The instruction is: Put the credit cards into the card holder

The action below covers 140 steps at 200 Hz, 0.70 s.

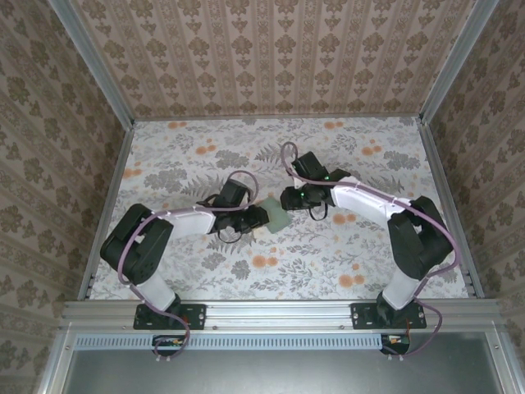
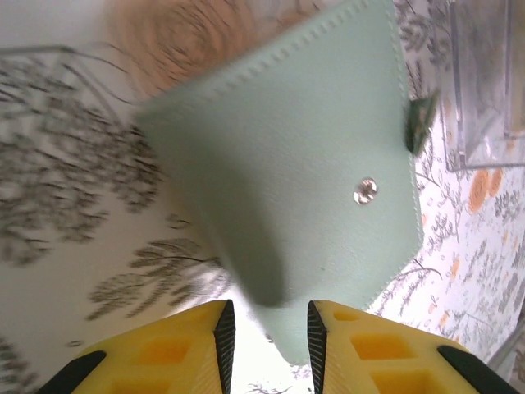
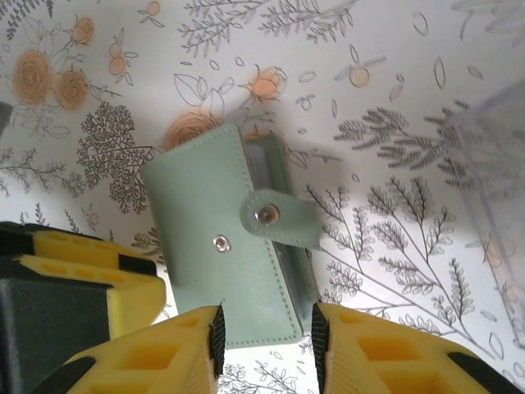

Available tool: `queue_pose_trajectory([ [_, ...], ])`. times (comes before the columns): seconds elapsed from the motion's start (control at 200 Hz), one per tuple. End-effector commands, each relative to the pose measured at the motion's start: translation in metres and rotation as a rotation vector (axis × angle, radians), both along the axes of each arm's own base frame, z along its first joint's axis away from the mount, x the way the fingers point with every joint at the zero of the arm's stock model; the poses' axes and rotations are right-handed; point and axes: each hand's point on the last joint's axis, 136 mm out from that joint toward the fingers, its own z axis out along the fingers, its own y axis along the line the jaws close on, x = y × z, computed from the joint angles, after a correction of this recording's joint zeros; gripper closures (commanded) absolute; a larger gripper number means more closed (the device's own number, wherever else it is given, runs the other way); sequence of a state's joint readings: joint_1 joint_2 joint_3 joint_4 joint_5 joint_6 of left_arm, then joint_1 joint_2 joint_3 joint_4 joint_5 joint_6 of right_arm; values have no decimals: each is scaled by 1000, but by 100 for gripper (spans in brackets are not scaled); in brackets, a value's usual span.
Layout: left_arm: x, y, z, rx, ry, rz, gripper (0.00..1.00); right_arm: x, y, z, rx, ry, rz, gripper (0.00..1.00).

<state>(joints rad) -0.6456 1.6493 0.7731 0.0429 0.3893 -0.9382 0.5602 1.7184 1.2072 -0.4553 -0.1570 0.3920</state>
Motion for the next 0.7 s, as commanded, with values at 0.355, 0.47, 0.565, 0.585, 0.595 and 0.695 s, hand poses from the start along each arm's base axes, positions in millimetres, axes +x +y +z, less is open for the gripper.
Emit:
queue_pose_trajectory([
  [0.355, 23, 68, 25, 81, -107, 113, 68, 5, 13, -13, -338, 76, 111, 63],
  [0.47, 22, 77, 25, 93, -112, 119, 68, 12, 10, -22, -433, 86, 107, 63],
  [0.565, 20, 81, 23, 104, -111, 121, 68, 14, 9, -27, -485, 88, 108, 63],
  [0.585, 20, 82, 23, 105, -111, 122, 68, 15, 10, -27, -488, 88, 109, 63],
  [0.595, 20, 82, 22, 106, -110, 123, 68, 15, 11, -28, -488, 88, 110, 63],
  [0.695, 18, 83, 18, 108, -103, 121, 68, 16, 14, -30, -500, 96, 116, 63],
])
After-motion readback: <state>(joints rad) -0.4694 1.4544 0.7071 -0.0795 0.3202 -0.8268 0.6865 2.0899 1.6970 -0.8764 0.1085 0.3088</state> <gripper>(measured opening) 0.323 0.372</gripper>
